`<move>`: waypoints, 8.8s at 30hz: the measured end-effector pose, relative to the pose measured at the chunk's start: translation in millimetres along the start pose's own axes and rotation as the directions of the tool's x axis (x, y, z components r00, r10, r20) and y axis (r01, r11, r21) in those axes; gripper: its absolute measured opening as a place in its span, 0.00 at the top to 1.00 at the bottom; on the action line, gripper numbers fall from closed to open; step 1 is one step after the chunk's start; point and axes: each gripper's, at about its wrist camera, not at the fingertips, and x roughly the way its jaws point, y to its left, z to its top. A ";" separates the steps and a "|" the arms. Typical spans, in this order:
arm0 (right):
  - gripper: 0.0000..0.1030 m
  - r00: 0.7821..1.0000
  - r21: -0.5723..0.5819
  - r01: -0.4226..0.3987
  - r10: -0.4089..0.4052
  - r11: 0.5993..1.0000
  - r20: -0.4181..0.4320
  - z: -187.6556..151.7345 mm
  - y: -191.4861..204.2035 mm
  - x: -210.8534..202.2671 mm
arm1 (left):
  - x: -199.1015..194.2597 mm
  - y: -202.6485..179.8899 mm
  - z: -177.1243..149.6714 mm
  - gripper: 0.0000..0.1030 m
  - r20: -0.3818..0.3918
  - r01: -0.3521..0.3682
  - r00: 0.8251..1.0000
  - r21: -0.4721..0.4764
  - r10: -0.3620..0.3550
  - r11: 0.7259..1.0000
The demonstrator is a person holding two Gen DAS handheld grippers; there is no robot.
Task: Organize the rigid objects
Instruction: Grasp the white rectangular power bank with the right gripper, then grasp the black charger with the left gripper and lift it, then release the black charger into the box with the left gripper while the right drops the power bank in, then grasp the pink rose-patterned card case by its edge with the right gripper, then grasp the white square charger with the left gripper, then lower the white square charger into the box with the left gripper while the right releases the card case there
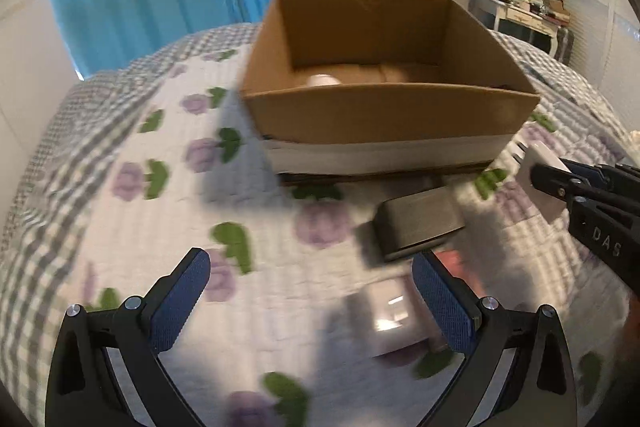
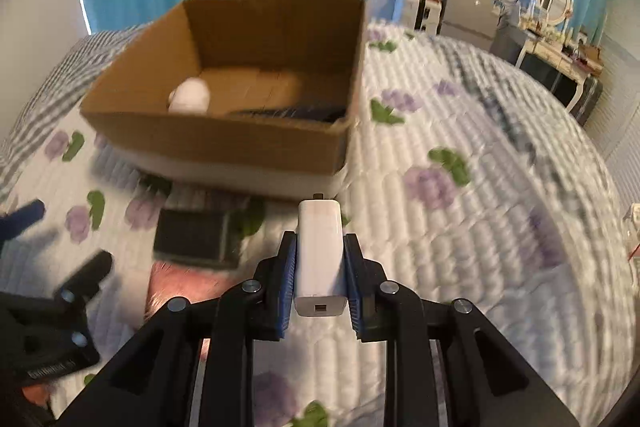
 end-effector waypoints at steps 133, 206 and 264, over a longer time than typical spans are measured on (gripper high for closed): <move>0.09 0.976 0.011 -0.024 0.021 1.000 0.216 110.0 -1.8 -186.3 | -183.9 55.3 120.1 0.01 0.303 -0.011 0.953 -0.010 0.014 1.000; 0.91 0.997 0.106 -0.050 0.057 0.993 -0.061 -33.6 2.2 -15.6 | 19.3 -36.0 -31.1 0.17 -0.110 0.047 0.993 -0.002 -0.046 0.999; 0.91 0.996 0.041 -0.089 0.088 0.995 0.005 -3.7 -7.3 -40.9 | 1.0 -3.5 0.6 0.41 -0.098 0.126 0.988 0.036 -0.122 0.991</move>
